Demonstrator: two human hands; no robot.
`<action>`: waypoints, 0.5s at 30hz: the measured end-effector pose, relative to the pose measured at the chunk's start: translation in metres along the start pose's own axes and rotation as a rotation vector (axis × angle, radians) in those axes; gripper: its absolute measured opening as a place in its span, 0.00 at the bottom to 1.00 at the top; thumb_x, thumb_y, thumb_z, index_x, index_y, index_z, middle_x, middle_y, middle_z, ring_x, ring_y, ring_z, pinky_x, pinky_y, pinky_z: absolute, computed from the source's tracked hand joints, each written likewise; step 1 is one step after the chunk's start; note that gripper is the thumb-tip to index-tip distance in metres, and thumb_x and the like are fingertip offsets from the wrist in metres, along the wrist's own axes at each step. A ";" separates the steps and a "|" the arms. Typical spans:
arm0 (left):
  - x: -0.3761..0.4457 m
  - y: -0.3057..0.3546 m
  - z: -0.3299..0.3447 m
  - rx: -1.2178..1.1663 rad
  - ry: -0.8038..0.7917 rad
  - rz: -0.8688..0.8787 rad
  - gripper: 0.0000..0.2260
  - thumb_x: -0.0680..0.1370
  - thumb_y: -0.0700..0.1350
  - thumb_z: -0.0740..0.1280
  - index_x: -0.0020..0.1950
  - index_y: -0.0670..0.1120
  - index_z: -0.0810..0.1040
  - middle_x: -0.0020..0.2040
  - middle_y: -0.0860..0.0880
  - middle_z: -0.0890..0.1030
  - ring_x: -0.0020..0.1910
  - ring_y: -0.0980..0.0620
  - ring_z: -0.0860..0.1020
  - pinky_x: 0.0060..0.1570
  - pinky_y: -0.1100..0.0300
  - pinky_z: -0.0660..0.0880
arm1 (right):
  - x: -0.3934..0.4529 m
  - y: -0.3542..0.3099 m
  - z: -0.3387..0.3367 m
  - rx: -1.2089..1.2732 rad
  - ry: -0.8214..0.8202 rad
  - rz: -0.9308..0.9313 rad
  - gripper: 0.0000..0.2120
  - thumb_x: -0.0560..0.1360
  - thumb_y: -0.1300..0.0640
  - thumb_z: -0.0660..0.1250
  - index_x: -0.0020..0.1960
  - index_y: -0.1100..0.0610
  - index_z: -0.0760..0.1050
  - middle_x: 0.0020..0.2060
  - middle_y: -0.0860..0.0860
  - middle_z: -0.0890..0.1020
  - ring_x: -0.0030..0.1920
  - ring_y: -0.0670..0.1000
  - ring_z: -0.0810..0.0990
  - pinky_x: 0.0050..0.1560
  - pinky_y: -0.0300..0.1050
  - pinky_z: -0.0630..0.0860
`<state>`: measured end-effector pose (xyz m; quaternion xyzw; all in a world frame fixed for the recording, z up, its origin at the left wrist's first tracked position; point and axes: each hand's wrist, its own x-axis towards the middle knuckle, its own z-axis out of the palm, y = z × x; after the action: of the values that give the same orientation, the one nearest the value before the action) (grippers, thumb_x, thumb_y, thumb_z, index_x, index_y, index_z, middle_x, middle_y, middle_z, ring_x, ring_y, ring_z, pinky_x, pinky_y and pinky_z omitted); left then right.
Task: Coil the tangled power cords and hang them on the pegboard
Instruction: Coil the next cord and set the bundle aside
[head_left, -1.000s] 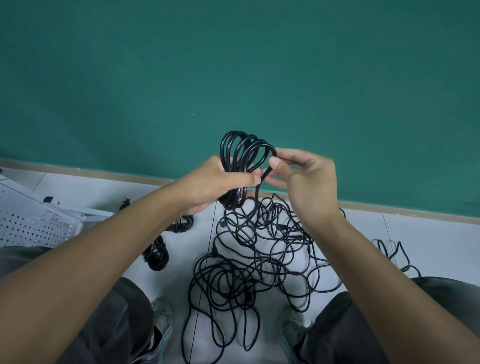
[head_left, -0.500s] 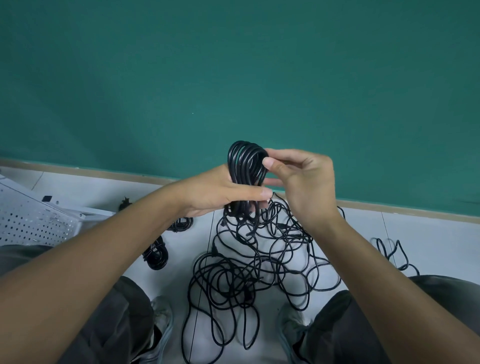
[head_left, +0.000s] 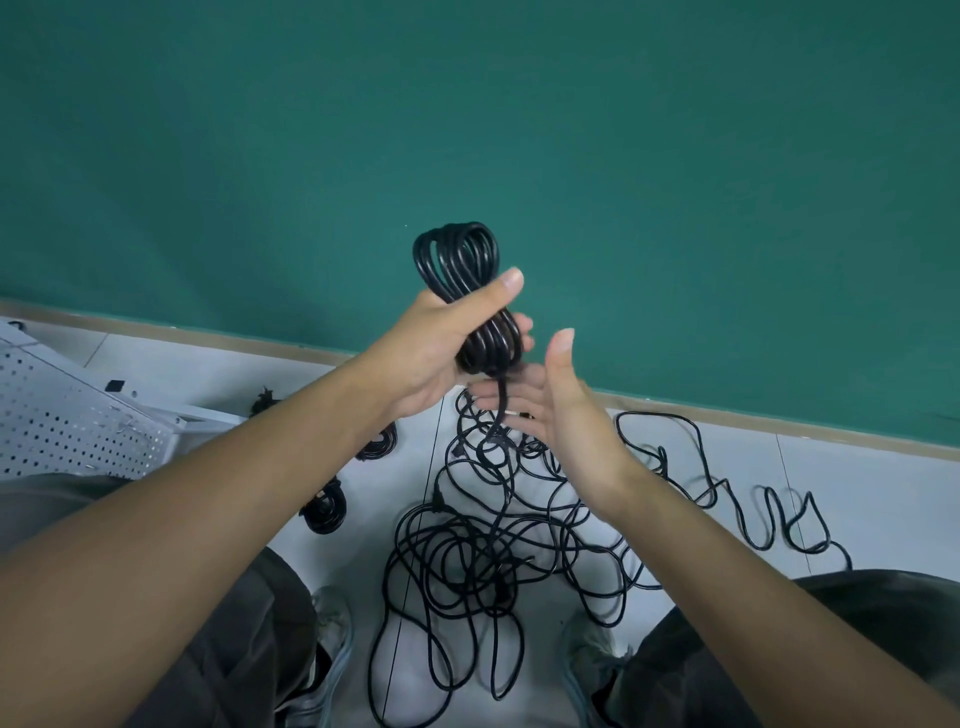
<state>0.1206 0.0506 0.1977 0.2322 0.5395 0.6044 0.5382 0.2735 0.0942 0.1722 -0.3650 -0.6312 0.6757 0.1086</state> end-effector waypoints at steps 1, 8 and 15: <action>0.001 0.001 -0.001 -0.043 0.051 -0.004 0.10 0.80 0.52 0.69 0.48 0.46 0.77 0.38 0.50 0.85 0.39 0.53 0.84 0.39 0.61 0.80 | -0.001 0.002 0.002 -0.014 -0.021 0.018 0.45 0.72 0.26 0.38 0.63 0.53 0.80 0.55 0.50 0.87 0.58 0.47 0.84 0.70 0.54 0.73; 0.018 0.000 -0.020 -0.097 0.360 0.017 0.11 0.80 0.51 0.72 0.52 0.43 0.79 0.41 0.46 0.86 0.40 0.49 0.86 0.47 0.57 0.83 | -0.010 -0.011 0.003 -0.244 -0.189 0.050 0.23 0.81 0.39 0.62 0.53 0.58 0.83 0.46 0.51 0.88 0.49 0.53 0.86 0.64 0.52 0.77; 0.013 -0.007 -0.023 0.403 0.130 -0.050 0.14 0.81 0.50 0.71 0.41 0.42 0.79 0.35 0.46 0.85 0.37 0.49 0.85 0.41 0.57 0.81 | -0.013 -0.021 -0.014 -0.400 0.004 -0.191 0.11 0.78 0.65 0.71 0.52 0.49 0.85 0.43 0.43 0.87 0.42 0.41 0.83 0.53 0.35 0.77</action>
<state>0.0995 0.0524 0.1807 0.2823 0.6886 0.4843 0.4600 0.2852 0.1004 0.1971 -0.3190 -0.7842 0.5229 0.0990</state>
